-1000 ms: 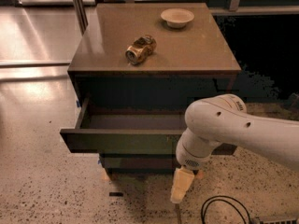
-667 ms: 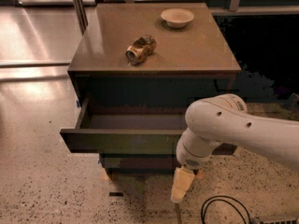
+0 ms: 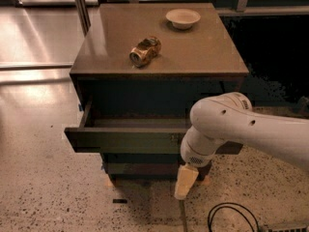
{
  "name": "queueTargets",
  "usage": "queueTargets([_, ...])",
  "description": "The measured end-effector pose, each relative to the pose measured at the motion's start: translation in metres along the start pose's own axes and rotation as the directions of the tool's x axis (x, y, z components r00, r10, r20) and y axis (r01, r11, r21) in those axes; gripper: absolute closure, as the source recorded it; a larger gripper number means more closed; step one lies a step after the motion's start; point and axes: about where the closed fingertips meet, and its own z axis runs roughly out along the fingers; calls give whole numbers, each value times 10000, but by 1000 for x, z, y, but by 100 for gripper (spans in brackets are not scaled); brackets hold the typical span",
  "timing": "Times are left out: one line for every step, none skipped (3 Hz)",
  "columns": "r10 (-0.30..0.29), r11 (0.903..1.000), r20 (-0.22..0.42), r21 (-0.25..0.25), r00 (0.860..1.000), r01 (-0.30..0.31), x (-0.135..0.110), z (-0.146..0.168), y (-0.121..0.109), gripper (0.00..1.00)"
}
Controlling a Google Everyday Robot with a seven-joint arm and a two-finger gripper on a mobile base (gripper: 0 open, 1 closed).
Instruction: Close top drawer
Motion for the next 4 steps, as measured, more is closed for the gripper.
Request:
queueTargets([-52,9988,295,488,9995,38,-16,-3,-30,0])
queueTargets([-170,9981,255,591,9995,154,-22,2,-38,0])
queueTargets([-179,9912,318,1318,9993,136,-28,-13,-66,0])
queueTargets([-192,9785,416,2059,9990,103,-33,-32,-90,0])
